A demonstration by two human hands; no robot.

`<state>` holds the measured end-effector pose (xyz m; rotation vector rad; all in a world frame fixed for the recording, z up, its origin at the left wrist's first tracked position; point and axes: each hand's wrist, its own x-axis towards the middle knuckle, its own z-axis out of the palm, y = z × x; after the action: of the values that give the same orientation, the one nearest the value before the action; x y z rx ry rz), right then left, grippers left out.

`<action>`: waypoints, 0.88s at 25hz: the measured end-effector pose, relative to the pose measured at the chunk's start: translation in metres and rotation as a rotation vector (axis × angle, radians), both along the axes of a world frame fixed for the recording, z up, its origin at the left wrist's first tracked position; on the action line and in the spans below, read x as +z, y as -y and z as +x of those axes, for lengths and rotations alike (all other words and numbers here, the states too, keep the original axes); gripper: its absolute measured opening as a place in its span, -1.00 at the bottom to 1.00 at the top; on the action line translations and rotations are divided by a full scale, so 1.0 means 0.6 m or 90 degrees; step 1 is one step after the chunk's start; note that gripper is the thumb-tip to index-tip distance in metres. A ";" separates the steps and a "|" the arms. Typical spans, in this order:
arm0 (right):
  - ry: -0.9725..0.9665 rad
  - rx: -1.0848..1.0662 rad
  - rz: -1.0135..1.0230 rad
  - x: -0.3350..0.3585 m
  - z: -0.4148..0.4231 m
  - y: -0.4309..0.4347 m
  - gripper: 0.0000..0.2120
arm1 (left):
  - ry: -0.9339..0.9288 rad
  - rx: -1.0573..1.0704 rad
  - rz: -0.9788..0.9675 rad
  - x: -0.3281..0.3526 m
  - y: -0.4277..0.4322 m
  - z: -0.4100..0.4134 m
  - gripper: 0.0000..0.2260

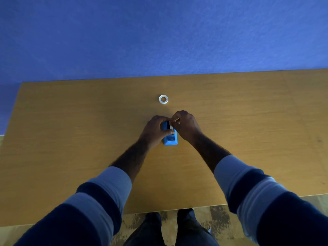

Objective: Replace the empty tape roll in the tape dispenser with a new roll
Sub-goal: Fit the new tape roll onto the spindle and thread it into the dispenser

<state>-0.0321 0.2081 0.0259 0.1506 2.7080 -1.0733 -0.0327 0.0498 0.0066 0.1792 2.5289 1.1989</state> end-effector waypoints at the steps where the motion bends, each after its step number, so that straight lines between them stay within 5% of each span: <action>1: -0.017 0.001 0.002 -0.002 0.006 -0.001 -0.94 | 0.000 -0.007 -0.001 -0.001 0.000 -0.001 -0.61; 22: -0.104 0.009 0.071 0.006 0.017 0.014 -0.93 | -0.006 -0.035 -0.026 -0.005 -0.003 -0.013 -0.63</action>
<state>-0.0220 0.1999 0.0294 0.0636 2.9103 -0.9709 -0.0403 0.0516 0.0039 0.2433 2.5374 1.1286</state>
